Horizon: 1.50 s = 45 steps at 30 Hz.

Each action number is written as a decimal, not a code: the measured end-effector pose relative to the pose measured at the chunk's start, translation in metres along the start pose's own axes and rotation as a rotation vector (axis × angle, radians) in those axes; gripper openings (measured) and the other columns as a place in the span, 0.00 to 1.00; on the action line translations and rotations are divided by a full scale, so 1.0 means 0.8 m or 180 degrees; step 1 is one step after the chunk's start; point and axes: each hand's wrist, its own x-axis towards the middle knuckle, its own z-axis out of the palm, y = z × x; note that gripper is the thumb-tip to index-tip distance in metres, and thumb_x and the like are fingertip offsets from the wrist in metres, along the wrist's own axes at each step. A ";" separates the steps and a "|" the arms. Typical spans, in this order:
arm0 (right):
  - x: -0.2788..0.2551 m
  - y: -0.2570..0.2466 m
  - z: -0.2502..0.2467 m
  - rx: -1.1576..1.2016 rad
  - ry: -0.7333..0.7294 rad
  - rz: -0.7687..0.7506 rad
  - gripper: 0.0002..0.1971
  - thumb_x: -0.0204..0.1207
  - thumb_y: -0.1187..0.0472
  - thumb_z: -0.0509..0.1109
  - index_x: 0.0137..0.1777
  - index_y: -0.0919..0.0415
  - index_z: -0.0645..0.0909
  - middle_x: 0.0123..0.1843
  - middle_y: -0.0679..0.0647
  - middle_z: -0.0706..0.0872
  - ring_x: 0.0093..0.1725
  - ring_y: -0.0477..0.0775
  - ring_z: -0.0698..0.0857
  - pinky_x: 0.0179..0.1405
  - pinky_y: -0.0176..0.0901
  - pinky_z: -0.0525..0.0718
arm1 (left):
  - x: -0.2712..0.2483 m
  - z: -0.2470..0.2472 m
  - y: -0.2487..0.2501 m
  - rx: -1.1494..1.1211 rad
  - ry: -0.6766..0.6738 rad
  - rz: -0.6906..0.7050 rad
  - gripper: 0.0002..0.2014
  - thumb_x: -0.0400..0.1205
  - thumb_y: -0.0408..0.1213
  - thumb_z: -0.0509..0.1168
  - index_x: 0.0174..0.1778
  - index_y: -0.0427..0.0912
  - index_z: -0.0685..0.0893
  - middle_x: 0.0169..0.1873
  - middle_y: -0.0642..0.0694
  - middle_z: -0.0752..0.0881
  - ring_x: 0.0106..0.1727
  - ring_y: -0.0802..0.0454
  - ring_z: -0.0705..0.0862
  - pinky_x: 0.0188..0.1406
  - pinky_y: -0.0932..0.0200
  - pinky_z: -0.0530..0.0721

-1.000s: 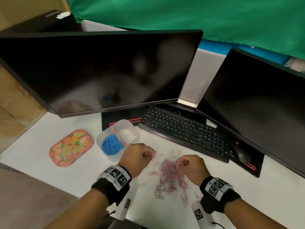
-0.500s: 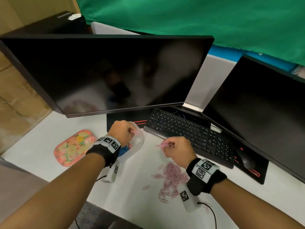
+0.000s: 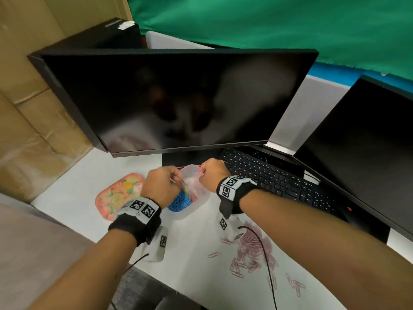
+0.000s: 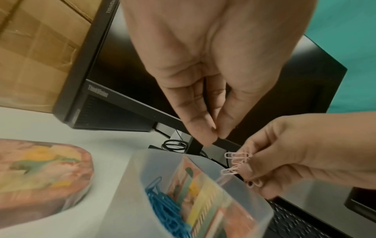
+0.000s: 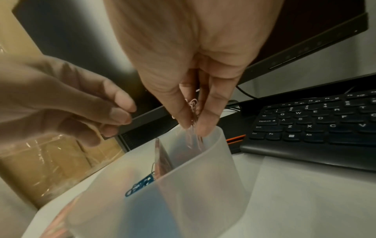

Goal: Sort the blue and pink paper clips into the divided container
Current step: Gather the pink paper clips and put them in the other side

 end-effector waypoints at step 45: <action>-0.200 0.259 0.051 -0.0107 -0.0388 0.0130 0.34 0.69 0.45 0.75 0.73 0.49 0.68 0.63 0.51 0.72 0.58 0.56 0.81 0.58 0.46 0.83 | -0.123 0.224 0.057 0.1393 -0.1909 0.0872 0.32 0.70 0.54 0.74 0.66 0.47 0.72 0.59 0.45 0.71 0.54 0.45 0.82 0.52 0.55 0.83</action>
